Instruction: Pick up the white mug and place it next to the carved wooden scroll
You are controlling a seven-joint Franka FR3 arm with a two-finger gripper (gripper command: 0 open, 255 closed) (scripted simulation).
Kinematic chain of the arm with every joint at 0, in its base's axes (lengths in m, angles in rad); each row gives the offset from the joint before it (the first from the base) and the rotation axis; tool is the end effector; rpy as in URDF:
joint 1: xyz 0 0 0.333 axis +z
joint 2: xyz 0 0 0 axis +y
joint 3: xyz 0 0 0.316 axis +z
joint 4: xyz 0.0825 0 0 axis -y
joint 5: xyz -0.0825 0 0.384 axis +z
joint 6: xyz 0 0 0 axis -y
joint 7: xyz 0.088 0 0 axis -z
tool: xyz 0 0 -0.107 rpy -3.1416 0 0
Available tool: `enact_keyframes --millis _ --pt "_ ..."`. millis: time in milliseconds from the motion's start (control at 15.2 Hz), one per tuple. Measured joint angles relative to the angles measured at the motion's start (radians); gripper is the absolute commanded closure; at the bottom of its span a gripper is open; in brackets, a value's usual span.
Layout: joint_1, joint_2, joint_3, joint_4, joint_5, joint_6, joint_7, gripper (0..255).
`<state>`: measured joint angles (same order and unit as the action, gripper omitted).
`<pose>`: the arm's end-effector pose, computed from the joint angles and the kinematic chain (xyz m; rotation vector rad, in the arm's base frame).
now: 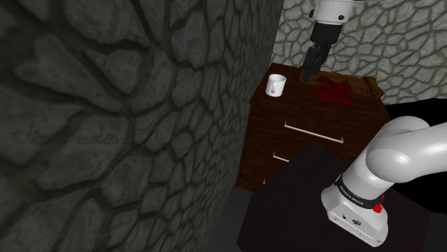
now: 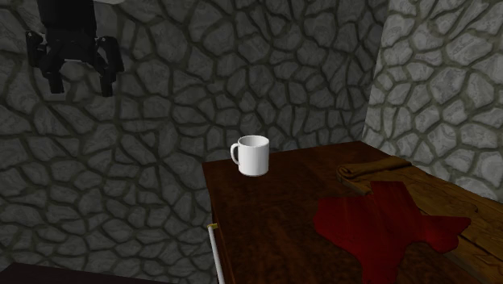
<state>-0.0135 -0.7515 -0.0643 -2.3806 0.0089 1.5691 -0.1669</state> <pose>0.3132 -0.0283 0.5676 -3.0767 -0.1655 0.0842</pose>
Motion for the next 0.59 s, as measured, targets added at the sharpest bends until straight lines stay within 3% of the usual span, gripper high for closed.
enact_keyframes --millis 594 --pt "-0.025 0.199 -0.108 0.057 -0.068 0.131 -0.14 0"
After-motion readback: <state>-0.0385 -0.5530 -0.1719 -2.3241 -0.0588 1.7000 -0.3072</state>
